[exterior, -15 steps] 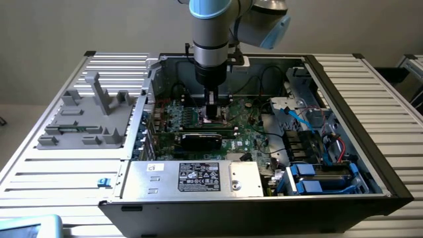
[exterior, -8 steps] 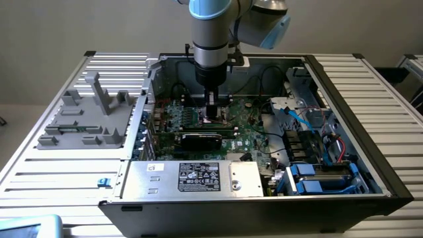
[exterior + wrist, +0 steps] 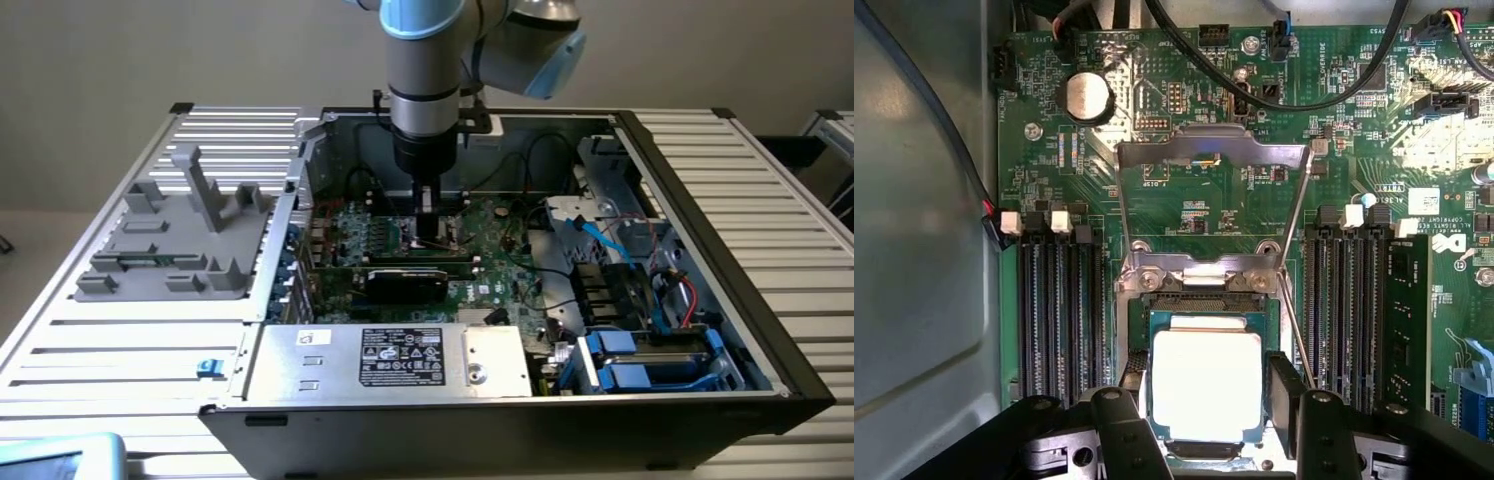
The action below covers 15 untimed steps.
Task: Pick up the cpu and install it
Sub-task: 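Place the cpu into insertion slot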
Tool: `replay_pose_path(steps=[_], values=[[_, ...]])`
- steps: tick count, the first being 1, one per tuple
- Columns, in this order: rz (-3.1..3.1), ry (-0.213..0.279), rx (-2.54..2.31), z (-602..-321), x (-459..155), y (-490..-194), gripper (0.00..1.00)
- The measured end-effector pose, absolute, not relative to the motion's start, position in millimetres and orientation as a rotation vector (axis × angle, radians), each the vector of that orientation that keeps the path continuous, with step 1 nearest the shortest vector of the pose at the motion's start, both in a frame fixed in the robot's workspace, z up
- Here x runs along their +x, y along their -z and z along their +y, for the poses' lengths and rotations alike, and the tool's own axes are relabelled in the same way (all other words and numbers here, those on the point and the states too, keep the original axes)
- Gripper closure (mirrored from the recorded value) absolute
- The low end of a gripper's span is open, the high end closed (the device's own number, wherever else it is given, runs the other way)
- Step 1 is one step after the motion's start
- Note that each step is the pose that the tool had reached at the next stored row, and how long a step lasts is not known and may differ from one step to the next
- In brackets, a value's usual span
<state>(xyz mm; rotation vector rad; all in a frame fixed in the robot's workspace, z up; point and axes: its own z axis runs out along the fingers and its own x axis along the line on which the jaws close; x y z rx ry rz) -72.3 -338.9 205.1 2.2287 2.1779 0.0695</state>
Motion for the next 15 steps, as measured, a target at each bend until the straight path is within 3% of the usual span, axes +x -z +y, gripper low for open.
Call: replay_pose_path(steps=[15], values=[[2.176, -0.079, 2.227, -338.9, -72.8, -200.1, 0.44]])
